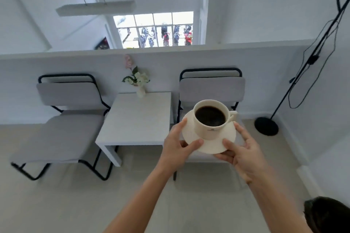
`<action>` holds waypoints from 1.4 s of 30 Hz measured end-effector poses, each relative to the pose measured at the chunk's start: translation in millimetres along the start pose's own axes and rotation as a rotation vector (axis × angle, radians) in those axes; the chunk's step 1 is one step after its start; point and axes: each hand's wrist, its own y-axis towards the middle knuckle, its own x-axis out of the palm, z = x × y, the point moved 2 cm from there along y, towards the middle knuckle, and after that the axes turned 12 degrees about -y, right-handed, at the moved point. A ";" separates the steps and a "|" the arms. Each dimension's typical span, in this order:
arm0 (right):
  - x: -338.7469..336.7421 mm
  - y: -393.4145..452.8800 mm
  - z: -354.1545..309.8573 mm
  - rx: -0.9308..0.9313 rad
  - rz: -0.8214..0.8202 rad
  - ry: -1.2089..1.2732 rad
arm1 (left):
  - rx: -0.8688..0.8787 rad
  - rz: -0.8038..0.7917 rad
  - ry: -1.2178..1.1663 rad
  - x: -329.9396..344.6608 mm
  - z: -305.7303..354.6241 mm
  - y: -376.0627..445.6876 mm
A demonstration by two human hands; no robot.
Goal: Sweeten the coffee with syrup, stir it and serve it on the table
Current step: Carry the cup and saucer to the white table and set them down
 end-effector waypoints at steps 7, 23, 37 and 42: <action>115.7 83.1 14.9 0.068 -0.200 -0.061 | -0.038 0.179 -0.010 -110.7 -13.5 43.4; 323.8 275.8 48.0 0.134 -0.376 -0.157 | -0.195 0.349 -0.016 -303.1 -65.7 205.3; 439.0 379.3 125.4 0.210 -0.121 -0.158 | -0.317 0.079 0.018 -441.1 -149.0 347.3; 450.6 408.9 157.7 0.240 -0.069 -0.180 | -0.382 0.004 0.037 -459.8 -193.1 376.8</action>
